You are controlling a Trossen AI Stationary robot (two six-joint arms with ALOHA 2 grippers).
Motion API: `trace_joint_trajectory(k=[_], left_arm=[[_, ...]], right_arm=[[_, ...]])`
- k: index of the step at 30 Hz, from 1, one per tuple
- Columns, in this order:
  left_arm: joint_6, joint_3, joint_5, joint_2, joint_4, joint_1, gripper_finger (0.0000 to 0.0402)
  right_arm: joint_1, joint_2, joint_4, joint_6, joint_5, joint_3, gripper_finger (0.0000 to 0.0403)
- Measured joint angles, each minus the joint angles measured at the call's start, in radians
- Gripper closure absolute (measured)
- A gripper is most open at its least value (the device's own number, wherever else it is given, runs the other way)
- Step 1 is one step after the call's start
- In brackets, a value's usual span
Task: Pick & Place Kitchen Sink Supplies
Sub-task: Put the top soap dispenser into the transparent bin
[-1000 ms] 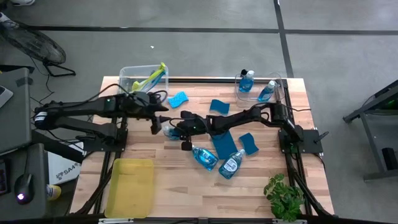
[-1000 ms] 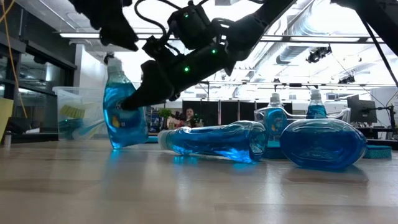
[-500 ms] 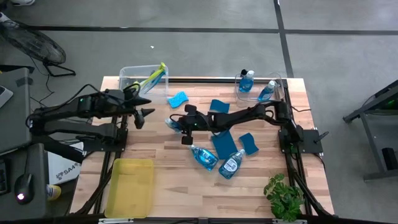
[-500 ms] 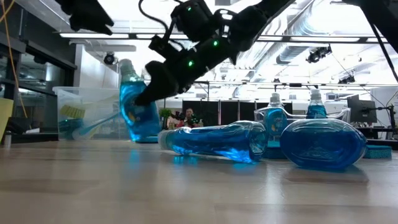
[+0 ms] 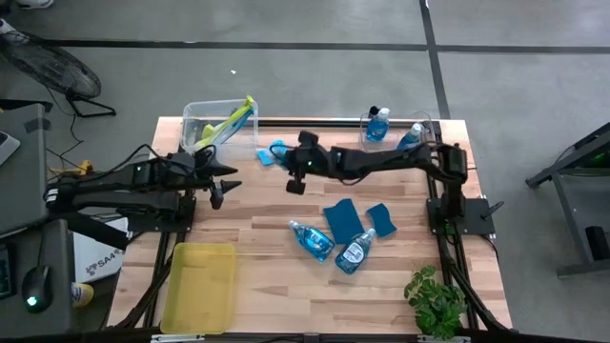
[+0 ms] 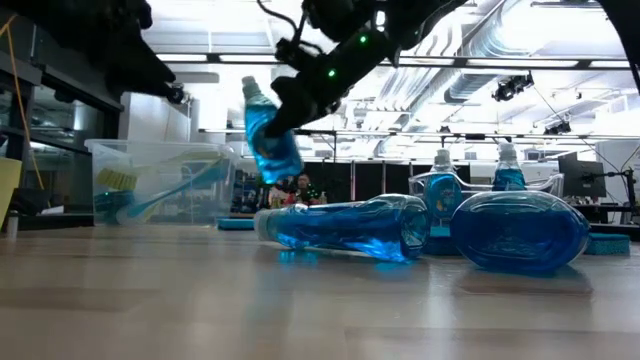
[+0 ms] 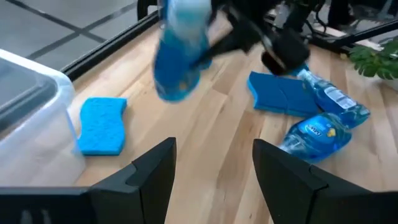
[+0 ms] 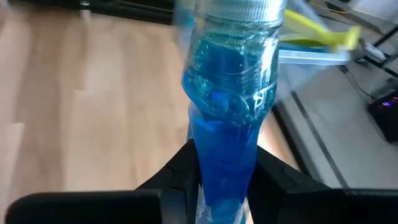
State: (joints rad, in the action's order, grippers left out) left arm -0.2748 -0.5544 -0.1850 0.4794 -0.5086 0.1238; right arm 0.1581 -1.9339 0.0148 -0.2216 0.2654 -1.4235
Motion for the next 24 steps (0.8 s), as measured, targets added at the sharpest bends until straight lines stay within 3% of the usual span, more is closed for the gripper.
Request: trace_joint_trajectory(k=[20,24], left_arm=[[-0.024,0.234,0.109,-0.127,0.104,0.000,0.0193],[-0.046,0.286,0.112,-0.195,0.115,0.000,0.0193]], right_arm=[[0.152,0.233,0.287,-0.005,0.146,0.004,0.0316],[0.183,0.353,0.262,0.019,0.147,0.131,0.0316]])
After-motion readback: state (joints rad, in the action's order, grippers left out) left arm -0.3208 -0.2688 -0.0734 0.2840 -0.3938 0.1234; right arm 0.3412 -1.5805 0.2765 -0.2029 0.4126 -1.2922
